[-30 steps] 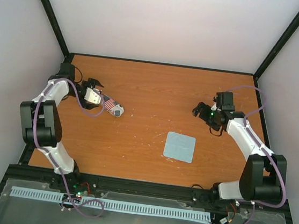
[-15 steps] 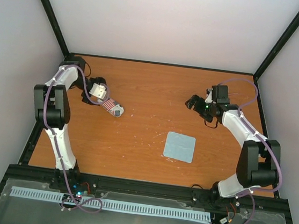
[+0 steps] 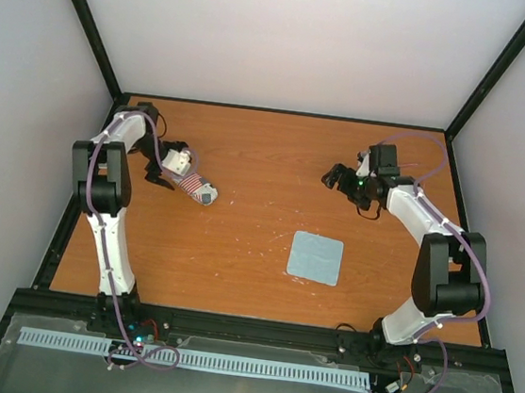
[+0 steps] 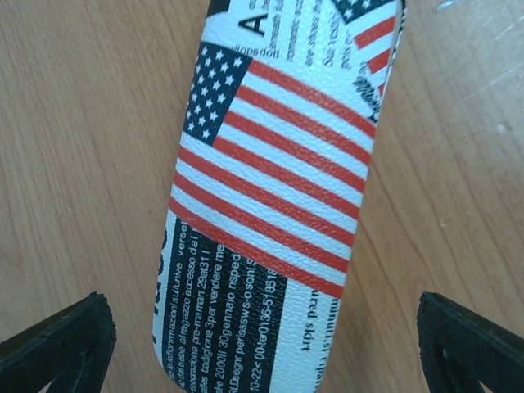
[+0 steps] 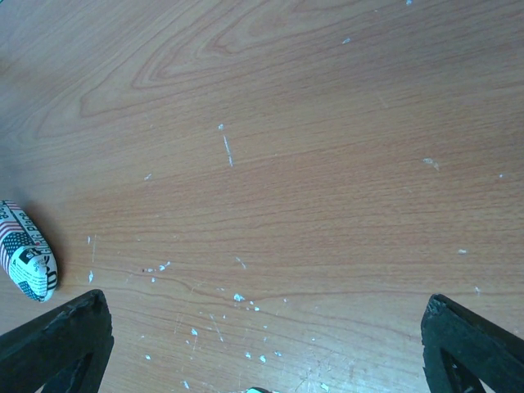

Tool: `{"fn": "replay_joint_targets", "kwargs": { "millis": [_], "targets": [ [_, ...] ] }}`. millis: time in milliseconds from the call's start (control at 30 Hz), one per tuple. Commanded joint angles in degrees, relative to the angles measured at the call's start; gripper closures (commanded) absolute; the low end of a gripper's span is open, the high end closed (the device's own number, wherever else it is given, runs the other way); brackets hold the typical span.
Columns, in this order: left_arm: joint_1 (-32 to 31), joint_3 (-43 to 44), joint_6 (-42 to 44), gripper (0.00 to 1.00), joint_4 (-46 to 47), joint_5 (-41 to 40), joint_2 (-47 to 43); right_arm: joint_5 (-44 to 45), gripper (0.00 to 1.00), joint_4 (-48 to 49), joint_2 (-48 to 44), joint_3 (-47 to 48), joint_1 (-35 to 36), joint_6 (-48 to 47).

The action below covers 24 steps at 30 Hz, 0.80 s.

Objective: Organize the sunglasses
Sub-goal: Pick up the sunglasses case from the center of the board.

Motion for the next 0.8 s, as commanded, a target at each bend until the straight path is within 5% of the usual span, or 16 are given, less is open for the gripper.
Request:
{"fn": "replay_joint_targets", "kwargs": {
  "millis": [0, 433, 567, 767],
  "targets": [
    [-0.5, 3.2, 34.9, 0.01, -1.4, -0.3, 2.2, -1.1, 0.0, -0.6, 1.0, 1.7, 0.6, -1.1],
    [-2.5, 6.8, 34.8, 0.04, -1.3, -0.1, 6.8, -1.7, 0.0, -0.9, 2.3, 2.3, 0.6, -0.9],
    [-2.7, 7.0, 34.8, 0.15, -2.1, -1.2, 7.2, -1.6, 0.0, -0.9, 2.6, 2.4, 0.6, -0.9],
    [-2.8, 5.5, 33.0, 0.5, -3.1, -1.6, 6.1, -2.5, 0.03, -0.5, 3.3, 2.7, 0.6, -1.2]
  ]
}}
